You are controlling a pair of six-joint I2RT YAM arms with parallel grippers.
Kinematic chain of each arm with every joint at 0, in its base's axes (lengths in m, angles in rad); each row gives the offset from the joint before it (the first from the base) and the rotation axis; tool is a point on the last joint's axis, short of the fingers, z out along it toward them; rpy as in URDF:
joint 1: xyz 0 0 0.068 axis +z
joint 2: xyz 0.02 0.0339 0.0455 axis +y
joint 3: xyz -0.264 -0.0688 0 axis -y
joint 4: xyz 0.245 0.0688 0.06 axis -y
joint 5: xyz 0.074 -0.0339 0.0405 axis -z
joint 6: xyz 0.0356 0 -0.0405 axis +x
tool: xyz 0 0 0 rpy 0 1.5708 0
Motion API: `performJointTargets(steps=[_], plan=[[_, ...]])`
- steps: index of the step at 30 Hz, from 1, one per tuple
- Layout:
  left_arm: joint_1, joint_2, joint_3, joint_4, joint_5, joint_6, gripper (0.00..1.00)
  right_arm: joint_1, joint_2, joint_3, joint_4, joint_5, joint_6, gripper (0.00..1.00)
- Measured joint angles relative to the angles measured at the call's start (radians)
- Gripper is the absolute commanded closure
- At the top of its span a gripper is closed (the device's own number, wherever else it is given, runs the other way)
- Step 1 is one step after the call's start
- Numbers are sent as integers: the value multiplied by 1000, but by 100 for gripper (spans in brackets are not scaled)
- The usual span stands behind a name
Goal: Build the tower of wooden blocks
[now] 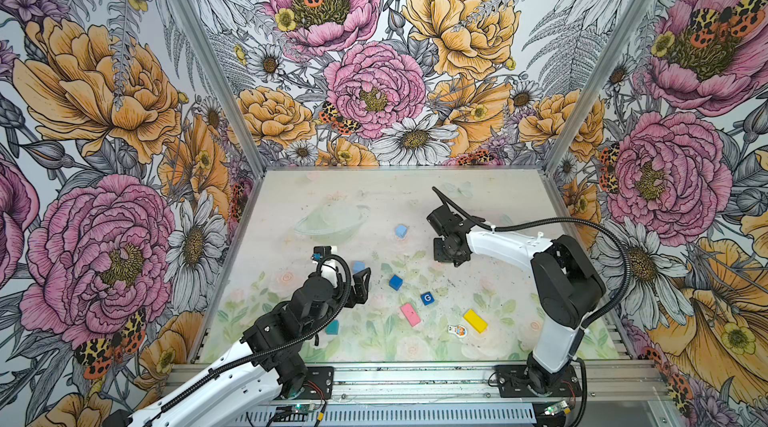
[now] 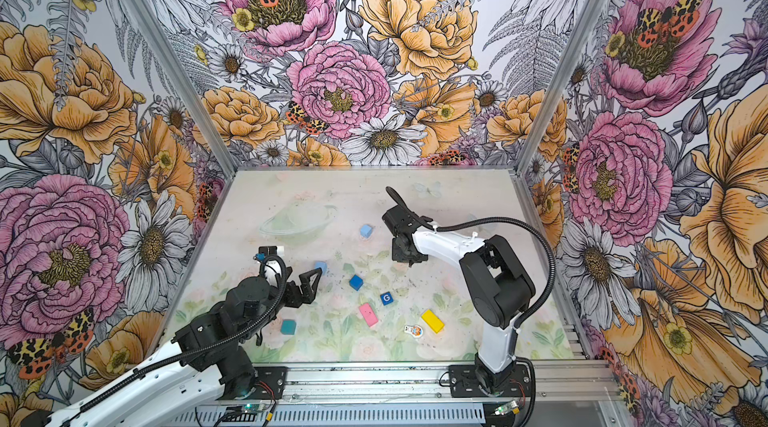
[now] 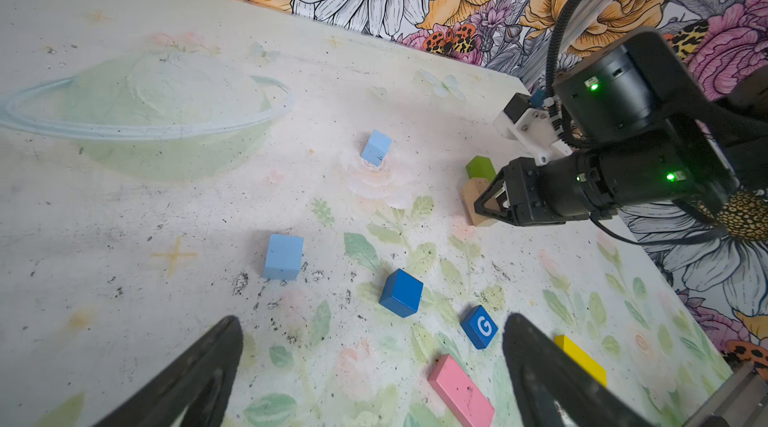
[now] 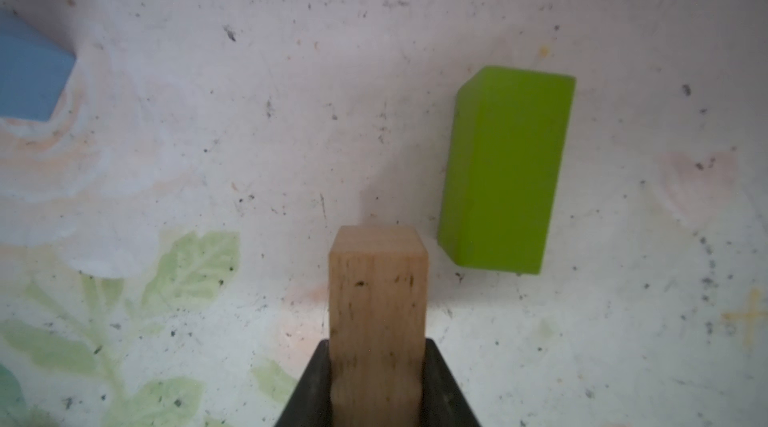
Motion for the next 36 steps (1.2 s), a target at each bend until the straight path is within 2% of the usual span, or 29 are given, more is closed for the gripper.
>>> performJointTargets(steps=[8,17,27,31,36], plan=[[17,53,2,26,0,20,1,-42,55,86,2,-1,-38,80],[31,117,13,56,1,39,1,-63,102,108,2,0,-52,78],[39,159,21,82,9,47,1,-64,95,109,1,-8,-69,46],[39,167,24,90,19,49,1,-64,48,109,0,-19,-79,43],[39,169,24,103,27,49,1,-72,-46,109,-8,-19,-109,31]])
